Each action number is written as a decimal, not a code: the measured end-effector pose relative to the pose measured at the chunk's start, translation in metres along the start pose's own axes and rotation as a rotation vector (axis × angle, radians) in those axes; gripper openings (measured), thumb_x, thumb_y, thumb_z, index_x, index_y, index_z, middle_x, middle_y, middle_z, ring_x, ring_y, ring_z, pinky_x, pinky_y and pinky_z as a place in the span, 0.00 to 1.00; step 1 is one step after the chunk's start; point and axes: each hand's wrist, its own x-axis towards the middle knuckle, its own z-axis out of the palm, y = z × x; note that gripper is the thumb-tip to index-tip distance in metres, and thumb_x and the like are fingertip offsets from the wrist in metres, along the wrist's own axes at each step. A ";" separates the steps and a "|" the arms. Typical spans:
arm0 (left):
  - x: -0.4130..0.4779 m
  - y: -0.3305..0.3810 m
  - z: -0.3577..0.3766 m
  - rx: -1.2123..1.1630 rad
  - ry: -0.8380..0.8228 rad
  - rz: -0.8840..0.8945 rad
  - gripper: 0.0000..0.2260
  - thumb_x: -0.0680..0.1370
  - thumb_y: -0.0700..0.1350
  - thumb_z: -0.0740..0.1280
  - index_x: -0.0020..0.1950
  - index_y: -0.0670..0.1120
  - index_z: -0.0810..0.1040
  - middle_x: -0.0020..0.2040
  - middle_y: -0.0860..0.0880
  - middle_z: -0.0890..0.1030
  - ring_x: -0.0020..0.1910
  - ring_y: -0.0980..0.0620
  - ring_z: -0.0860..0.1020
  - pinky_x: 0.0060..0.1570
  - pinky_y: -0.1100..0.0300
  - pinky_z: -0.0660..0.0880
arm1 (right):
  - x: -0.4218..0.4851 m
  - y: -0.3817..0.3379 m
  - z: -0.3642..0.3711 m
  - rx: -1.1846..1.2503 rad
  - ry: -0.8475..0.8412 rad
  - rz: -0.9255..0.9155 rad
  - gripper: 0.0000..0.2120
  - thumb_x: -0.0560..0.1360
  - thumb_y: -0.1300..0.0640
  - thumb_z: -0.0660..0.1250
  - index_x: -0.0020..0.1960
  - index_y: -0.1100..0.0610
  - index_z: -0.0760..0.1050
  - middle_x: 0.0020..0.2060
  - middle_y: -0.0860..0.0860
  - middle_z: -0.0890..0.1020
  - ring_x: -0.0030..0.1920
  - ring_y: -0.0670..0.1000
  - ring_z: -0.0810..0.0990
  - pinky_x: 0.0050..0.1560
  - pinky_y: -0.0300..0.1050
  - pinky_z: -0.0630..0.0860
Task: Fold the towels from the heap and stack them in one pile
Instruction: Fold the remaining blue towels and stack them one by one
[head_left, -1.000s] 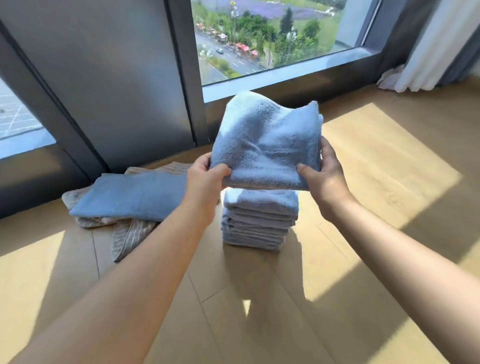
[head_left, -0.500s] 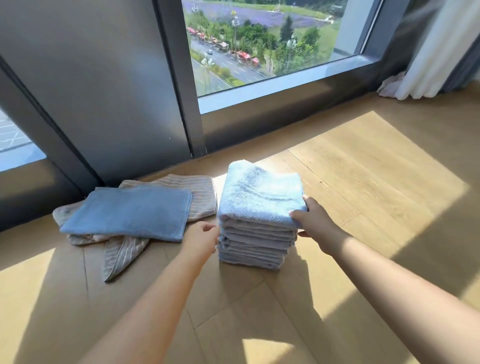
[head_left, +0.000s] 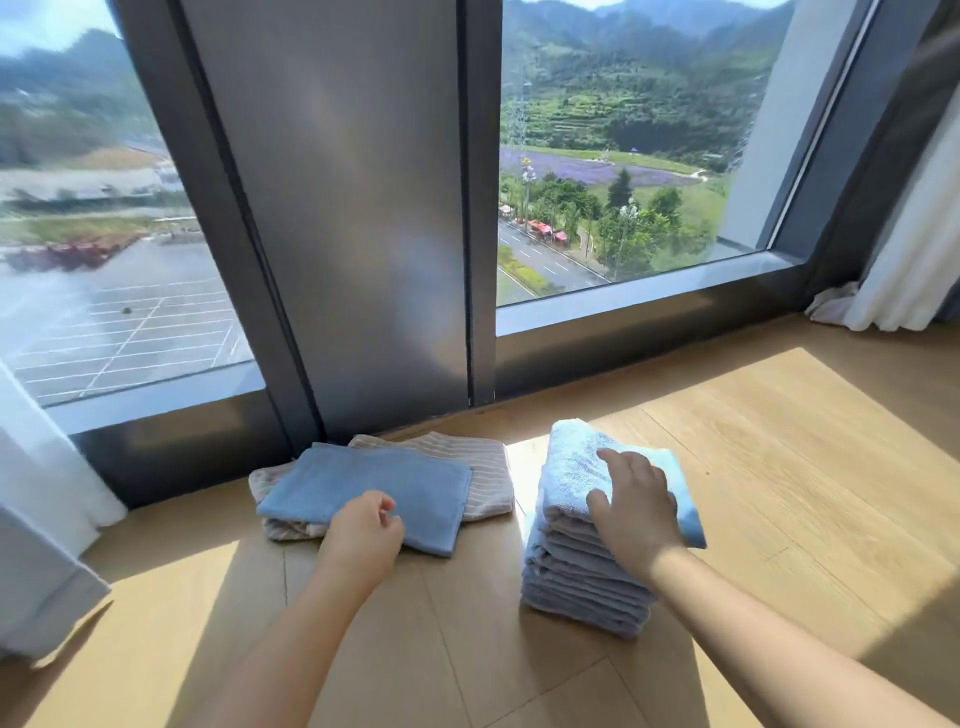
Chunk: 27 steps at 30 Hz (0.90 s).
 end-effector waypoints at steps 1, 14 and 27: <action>0.001 -0.007 -0.012 0.018 0.030 0.001 0.13 0.79 0.40 0.58 0.63 0.41 0.71 0.60 0.44 0.76 0.53 0.48 0.74 0.49 0.60 0.69 | -0.001 -0.015 0.005 -0.008 0.001 -0.027 0.24 0.77 0.57 0.56 0.72 0.53 0.59 0.70 0.52 0.63 0.69 0.54 0.61 0.66 0.48 0.60; 0.032 -0.102 -0.077 0.066 0.176 -0.130 0.08 0.77 0.40 0.58 0.54 0.46 0.72 0.49 0.47 0.74 0.46 0.49 0.70 0.44 0.58 0.68 | 0.006 -0.120 0.086 -0.064 -0.161 -0.215 0.22 0.77 0.54 0.52 0.71 0.50 0.59 0.68 0.49 0.64 0.68 0.52 0.61 0.67 0.45 0.59; 0.117 -0.125 -0.057 0.113 0.112 -0.182 0.10 0.77 0.41 0.58 0.58 0.43 0.71 0.47 0.50 0.71 0.46 0.51 0.71 0.43 0.58 0.70 | 0.083 -0.133 0.146 -0.171 -0.346 -0.131 0.23 0.78 0.55 0.53 0.72 0.52 0.56 0.69 0.51 0.63 0.70 0.53 0.60 0.68 0.48 0.61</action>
